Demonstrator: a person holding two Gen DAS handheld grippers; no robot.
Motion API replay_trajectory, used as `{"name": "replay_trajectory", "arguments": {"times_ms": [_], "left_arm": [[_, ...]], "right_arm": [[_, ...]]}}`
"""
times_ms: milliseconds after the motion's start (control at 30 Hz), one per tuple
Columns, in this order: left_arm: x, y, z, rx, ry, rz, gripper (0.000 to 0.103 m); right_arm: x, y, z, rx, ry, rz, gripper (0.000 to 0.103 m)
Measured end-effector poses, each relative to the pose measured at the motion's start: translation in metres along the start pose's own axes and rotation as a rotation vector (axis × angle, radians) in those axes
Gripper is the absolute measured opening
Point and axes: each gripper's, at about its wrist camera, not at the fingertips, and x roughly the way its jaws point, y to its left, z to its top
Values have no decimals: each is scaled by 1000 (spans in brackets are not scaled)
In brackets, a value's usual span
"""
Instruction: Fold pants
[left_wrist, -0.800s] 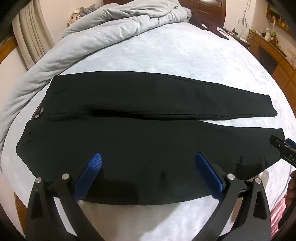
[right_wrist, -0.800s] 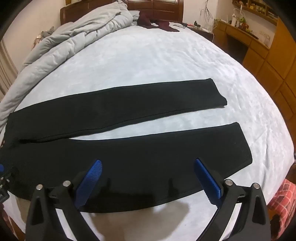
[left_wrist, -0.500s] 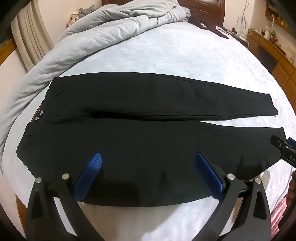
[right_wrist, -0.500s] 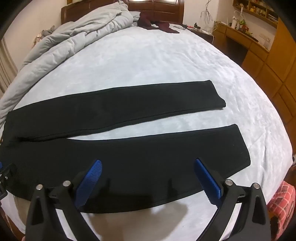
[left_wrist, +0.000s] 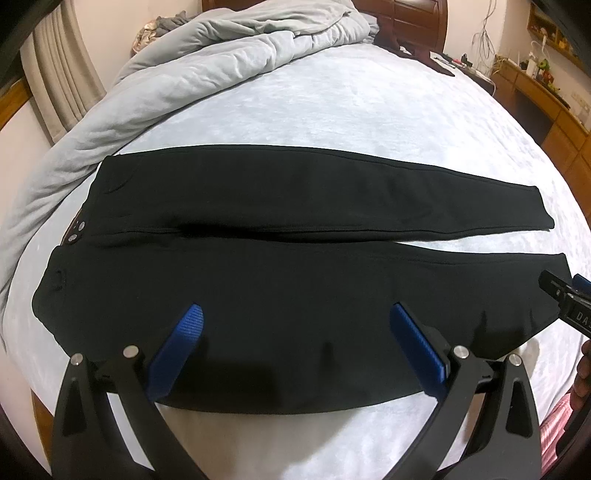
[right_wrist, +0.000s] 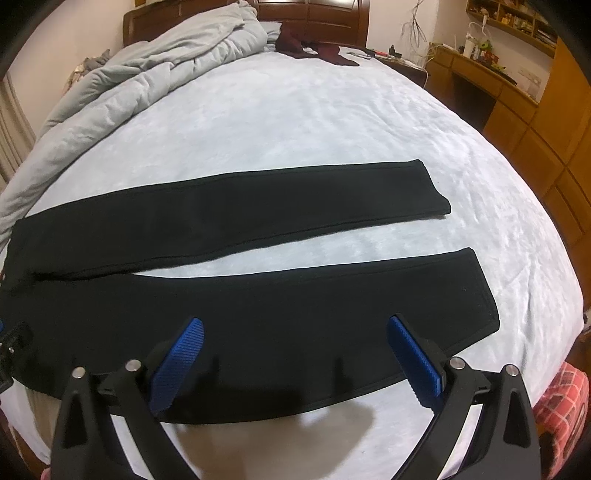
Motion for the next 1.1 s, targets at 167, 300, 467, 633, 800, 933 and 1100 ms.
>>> {"name": "replay_trajectory", "arguments": {"times_ms": [167,300,467,633,800,933,1100], "left_arm": [[1,0,-1,1,2,-1,100],[1,0,-1,4,0,2,100],[1,-1,0,6,1,3,100],[1,-2,1,8,2,5,100],[2,-2,1,9,2,4,100],[2,-2,0,9,1,6,100],[2,-2,0,10,2,5,100]], "right_arm": [[3,0,-1,-5,6,2,99],[3,0,-2,-10,4,2,99],[4,-1,-2,-12,2,12,99],[6,-2,-2,-10,5,20,99],[7,-1,-2,-11,5,23,99],[6,-1,-4,-9,4,29,99],[6,-1,-4,-8,5,31,99]]}}
